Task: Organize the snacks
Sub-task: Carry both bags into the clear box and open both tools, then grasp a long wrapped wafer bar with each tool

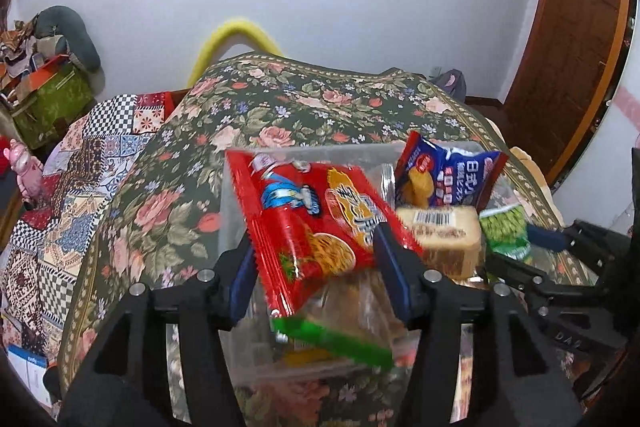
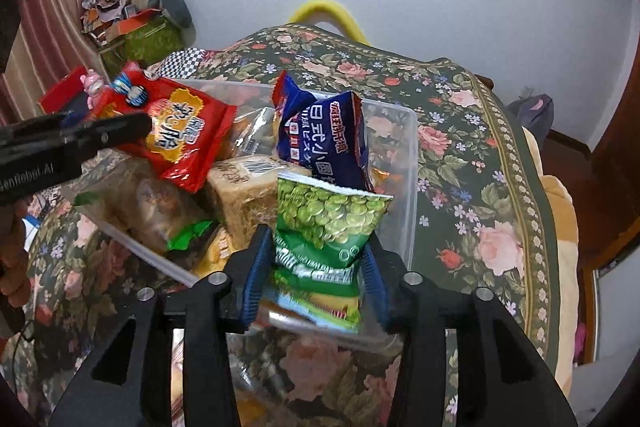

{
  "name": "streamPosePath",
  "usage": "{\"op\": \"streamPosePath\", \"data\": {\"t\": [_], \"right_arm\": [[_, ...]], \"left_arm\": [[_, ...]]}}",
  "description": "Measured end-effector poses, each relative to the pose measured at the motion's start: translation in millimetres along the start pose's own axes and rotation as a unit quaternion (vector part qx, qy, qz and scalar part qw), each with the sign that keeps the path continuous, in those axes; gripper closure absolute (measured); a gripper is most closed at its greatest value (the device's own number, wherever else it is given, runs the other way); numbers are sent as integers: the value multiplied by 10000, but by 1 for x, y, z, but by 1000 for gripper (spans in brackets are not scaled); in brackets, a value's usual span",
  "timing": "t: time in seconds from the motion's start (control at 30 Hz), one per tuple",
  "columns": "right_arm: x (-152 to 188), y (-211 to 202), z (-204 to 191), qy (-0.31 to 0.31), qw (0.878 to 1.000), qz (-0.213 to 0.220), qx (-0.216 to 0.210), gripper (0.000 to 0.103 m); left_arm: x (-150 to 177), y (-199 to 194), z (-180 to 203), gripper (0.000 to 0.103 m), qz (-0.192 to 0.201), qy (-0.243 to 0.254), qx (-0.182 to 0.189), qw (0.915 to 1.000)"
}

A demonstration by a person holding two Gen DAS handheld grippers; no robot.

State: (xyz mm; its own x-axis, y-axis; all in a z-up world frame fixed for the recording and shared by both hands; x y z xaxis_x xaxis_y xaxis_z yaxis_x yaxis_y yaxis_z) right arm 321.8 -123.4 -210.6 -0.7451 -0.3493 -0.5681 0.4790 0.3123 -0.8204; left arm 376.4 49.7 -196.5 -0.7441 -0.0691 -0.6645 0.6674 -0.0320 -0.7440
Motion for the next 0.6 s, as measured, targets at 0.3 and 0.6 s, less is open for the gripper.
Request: {"op": "streamPosePath", "data": {"t": [0.3,0.6], "right_arm": [[9,-46,-1,65,9994,328,74,30],[52,-58,-16,282,9994,97,-190,30]], "left_arm": [[16,-55,2,38,198,47,145,9997],[57,-86,15,35,115,109,382,9991]]}}
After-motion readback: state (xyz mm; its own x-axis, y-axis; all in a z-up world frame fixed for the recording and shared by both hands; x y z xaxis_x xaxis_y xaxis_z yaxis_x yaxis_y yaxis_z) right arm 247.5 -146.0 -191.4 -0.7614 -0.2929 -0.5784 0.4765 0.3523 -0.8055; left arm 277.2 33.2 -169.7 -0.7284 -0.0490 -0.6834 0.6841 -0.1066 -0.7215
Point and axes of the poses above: each gripper's, at about its wrist camera, not at the fingertips, and y roughly the way its jaws point, z to its right, x to its underside, the point moved 10 cm from there along y, roughly the way its jaws point, and after that the axes turned 3 degrees about -z, right-handed, at the moved point
